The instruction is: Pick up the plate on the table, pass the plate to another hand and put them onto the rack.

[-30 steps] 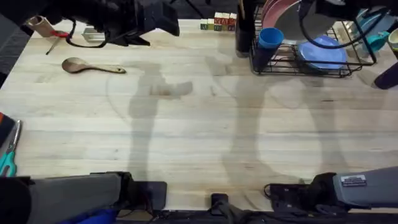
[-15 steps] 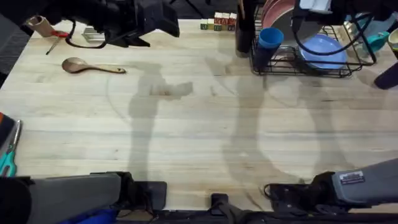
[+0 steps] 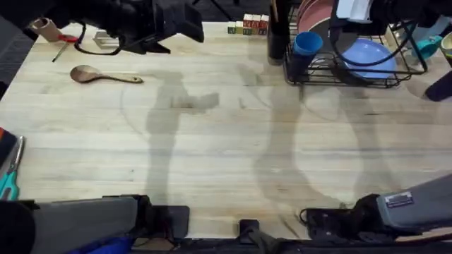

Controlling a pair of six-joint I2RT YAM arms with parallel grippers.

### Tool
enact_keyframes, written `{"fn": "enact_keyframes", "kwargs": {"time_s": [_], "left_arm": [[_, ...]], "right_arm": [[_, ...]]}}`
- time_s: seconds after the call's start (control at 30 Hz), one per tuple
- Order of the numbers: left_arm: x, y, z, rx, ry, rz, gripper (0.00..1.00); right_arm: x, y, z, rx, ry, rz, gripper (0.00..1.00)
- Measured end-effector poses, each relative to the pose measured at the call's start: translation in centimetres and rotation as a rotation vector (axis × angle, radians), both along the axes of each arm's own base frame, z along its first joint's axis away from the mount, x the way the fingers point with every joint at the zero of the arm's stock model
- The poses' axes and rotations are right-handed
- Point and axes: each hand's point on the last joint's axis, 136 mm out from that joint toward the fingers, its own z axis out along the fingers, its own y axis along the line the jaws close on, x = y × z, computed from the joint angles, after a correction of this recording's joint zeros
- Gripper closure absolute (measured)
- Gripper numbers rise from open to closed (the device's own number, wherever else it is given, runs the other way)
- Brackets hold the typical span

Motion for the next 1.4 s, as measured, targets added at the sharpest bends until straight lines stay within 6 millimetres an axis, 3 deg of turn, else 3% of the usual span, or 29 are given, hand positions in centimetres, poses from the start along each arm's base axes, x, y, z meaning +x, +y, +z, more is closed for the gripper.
{"fn": "enact_keyframes", "kwargs": {"time_s": [0.27,0.33,0.47,0.5,0.53,0.9,1.07,1.23,1.4], "left_arm": [[0.0,0.0,0.0,-0.004,0.005,0.007,0.007],[0.0,0.0,0.0,-0.005,0.006,0.008,0.006],[0.0,0.0,0.0,-0.007,0.008,0.011,0.006],[0.0,0.0,0.0,-0.007,0.008,0.011,0.006],[0.0,0.0,0.0,-0.007,0.008,0.011,0.006],[-0.4,0.0,-0.2,-0.008,0.027,0.011,0.006],[-0.4,0.0,-0.2,-0.008,0.027,0.011,0.006],[-0.3,0.3,-0.4,0.009,0.027,0.021,0.006],[-0.1,1.1,-0.7,0.054,0.029,0.048,0.006]], "right_arm": [[0.2,-0.3,0.1,-0.015,-0.01,-0.01,0.919],[0.3,-0.4,0.1,-0.02,-0.011,-0.014,0.714],[0.3,-0.4,0.1,-0.017,-0.01,-0.021,0.14],[0.3,-0.4,0.1,-0.015,-0.01,-0.024,0.041],[0.3,-0.4,0.1,-0.009,-0.011,-0.029,0.015],[1.9,-1.7,2.0,0.117,-0.083,-0.195,0.006],[1.7,-3.5,3.1,0.237,-0.097,-0.325,0.006],[-0.4,-4.9,5.5,0.415,-0.091,-0.495,0.006],[-4.1,-4.2,7.1,0.558,-0.017,-0.619,0.006]]}}
